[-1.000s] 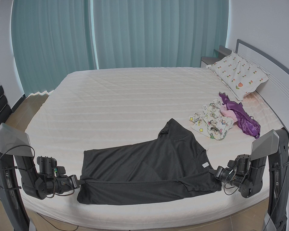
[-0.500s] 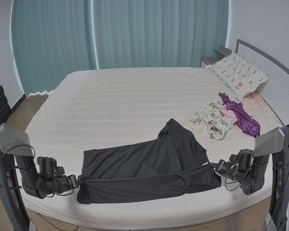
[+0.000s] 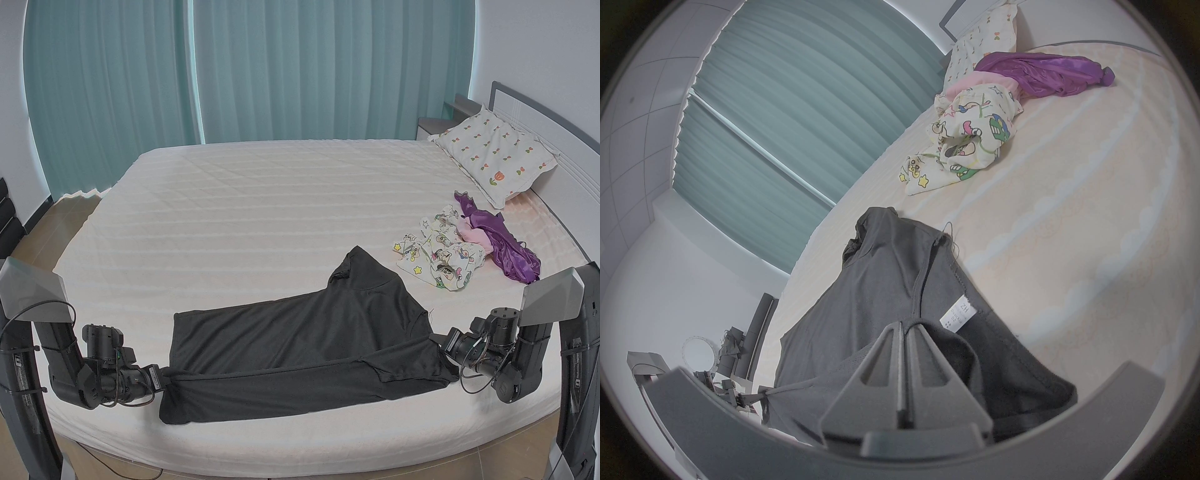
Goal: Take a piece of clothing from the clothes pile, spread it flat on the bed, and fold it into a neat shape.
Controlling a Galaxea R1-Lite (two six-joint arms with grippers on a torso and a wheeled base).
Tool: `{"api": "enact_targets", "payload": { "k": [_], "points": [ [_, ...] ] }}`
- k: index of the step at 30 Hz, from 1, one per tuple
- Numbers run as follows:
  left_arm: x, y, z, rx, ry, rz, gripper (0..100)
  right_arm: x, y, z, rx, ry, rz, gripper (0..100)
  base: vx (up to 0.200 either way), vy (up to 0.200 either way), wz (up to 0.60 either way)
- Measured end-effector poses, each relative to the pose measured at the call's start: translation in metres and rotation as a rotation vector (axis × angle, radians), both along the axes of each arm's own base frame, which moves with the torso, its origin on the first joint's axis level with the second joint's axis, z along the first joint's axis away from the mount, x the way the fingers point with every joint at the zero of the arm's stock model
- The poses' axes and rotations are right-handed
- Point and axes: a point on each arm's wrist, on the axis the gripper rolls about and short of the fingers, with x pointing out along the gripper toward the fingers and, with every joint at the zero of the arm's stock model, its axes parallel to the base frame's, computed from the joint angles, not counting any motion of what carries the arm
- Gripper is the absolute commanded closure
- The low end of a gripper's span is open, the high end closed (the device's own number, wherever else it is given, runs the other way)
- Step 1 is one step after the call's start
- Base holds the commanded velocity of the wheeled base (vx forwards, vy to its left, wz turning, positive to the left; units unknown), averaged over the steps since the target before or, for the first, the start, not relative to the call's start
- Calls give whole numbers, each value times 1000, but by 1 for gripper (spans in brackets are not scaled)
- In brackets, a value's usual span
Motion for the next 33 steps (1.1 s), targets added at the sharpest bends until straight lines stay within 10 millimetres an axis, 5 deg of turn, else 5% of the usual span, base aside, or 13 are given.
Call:
{"api": "enact_targets", "payload": {
  "k": [27,28,32,33],
  "points": [
    [6,-17,-8,79,8,5,100,3,-7,-7,-7,8,-27,100,0,0,0],
    [7,-17,-9,81,7,5,0,3,-7,-7,-7,9,-27,100,0,0,0],
    [7,-20,-9,85,8,2,0,2,-7,-9,-12,15,-24,100,0,0,0],
    [7,-20,-9,85,9,1,0,2,-6,-10,-13,16,-23,0,0,0,0]
  ]
}}
